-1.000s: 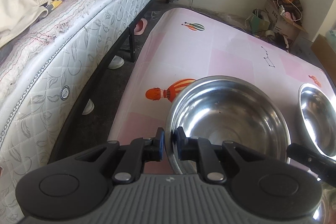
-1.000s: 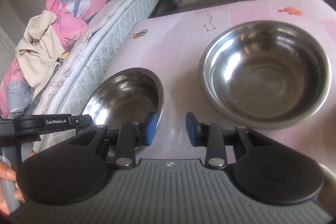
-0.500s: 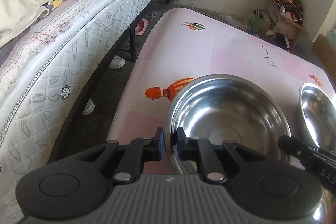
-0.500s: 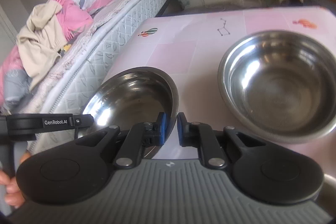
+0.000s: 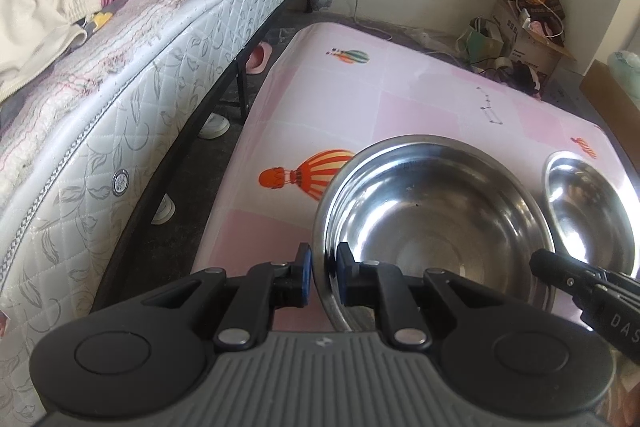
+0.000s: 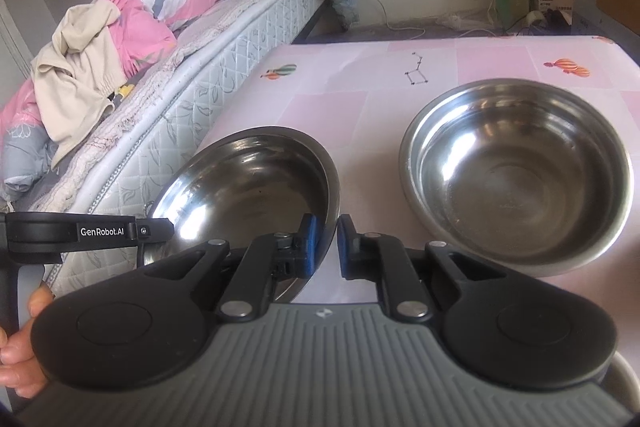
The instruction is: Organize plates and bowls
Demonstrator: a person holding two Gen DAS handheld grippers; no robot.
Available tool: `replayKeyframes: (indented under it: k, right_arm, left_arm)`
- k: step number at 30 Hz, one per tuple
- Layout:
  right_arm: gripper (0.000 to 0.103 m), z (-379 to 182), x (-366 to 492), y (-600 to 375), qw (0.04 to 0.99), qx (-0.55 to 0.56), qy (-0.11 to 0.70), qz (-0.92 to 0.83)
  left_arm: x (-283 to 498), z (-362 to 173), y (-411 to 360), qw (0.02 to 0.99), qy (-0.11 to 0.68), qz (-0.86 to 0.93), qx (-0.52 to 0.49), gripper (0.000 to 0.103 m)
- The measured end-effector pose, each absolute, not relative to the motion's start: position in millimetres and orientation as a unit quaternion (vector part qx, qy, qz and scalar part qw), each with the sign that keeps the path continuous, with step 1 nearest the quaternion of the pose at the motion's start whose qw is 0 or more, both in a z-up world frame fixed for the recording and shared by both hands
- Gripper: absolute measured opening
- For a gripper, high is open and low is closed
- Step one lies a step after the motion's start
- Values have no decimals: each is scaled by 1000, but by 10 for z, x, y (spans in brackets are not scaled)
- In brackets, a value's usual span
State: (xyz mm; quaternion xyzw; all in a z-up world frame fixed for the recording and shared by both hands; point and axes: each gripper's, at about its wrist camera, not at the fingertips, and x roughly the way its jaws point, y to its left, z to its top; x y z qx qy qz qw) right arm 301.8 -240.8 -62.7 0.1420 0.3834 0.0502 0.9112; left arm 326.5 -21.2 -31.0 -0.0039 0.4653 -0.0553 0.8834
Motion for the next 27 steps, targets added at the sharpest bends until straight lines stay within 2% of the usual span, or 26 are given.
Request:
replayKeyframes:
  k: [15, 27]
  right_arm:
    - [10, -97, 2669, -3113, 928, 164, 333, 22]
    - [10, -92, 2573, -4140, 924, 192, 329, -41]
  left_arm:
    - [3183, 127, -1030, 891, 440, -107, 18, 15]
    - [3408, -68, -1969, 872, 465, -148, 45, 15]
